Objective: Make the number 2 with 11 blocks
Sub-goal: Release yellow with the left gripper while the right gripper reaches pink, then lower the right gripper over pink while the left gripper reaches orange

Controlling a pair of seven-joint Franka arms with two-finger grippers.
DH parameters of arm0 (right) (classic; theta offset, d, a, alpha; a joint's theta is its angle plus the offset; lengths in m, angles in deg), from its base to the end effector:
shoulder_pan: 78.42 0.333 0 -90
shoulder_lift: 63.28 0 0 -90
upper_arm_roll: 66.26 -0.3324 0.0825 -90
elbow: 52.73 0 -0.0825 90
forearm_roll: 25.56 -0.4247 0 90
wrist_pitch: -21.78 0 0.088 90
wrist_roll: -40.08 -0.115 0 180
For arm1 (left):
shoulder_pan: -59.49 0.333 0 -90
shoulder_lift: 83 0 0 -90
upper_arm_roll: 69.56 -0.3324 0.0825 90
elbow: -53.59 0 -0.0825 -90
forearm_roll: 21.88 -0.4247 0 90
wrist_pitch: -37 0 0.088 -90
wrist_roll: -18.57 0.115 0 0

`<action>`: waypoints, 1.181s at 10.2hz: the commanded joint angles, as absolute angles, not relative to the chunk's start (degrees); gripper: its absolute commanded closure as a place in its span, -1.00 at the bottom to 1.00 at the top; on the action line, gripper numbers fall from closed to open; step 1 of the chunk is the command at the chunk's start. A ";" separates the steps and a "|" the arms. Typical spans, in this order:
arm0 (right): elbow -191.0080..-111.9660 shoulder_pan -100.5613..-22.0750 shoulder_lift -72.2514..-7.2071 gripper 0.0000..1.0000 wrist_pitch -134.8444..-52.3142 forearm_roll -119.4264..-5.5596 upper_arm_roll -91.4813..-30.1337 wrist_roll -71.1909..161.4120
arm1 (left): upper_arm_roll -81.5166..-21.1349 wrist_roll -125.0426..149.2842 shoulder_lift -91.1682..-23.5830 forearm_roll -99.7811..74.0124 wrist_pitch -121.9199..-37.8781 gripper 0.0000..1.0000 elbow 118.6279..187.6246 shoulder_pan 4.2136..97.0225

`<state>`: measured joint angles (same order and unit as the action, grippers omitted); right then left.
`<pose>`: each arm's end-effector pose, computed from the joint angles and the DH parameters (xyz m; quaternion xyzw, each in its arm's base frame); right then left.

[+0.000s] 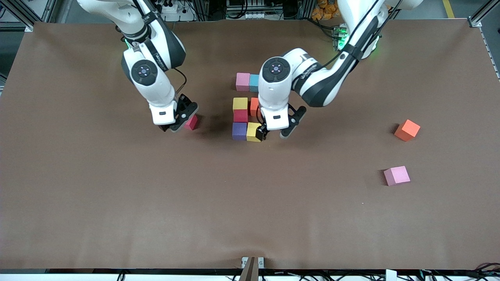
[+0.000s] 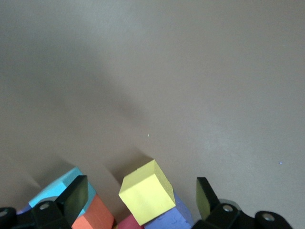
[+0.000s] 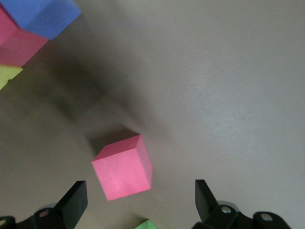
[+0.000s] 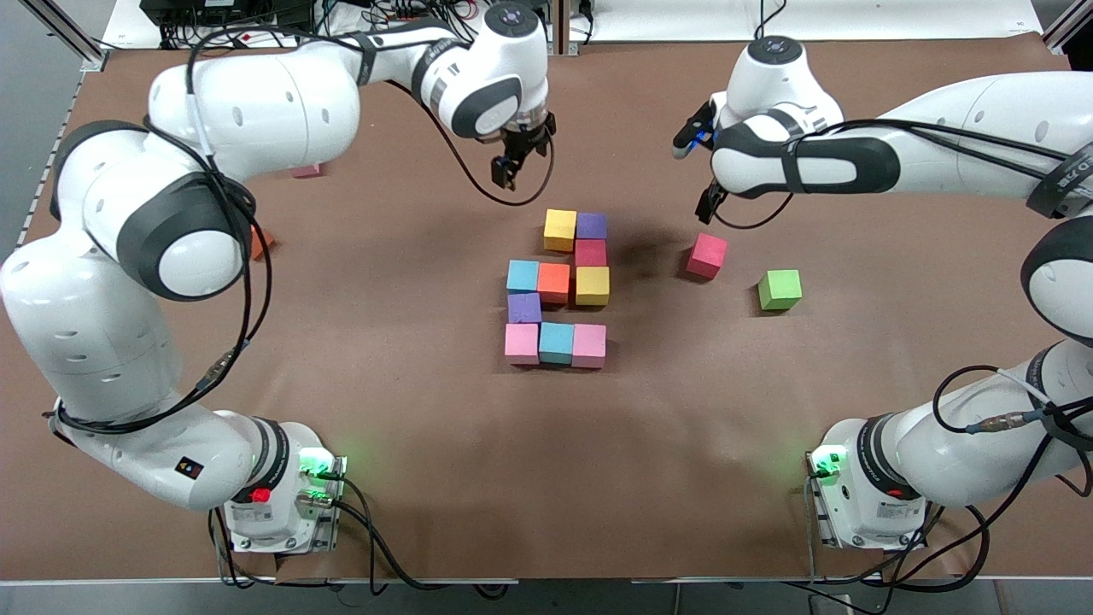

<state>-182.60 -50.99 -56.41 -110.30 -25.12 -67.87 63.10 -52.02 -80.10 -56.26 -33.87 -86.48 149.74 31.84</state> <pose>0.4819 0.2674 0.2787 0.8967 0.4409 -0.0405 0.0032 0.5256 -0.4841 0.3303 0.9099 0.4139 0.0250 0.0107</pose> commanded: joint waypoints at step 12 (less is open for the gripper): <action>-183.33 -48.36 -48.78 -1.00 -111.20 -24.59 -67.66 72.42 | -51.46 -33.75 -69.28 -33.13 -71.56 -1.00 150.36 46.65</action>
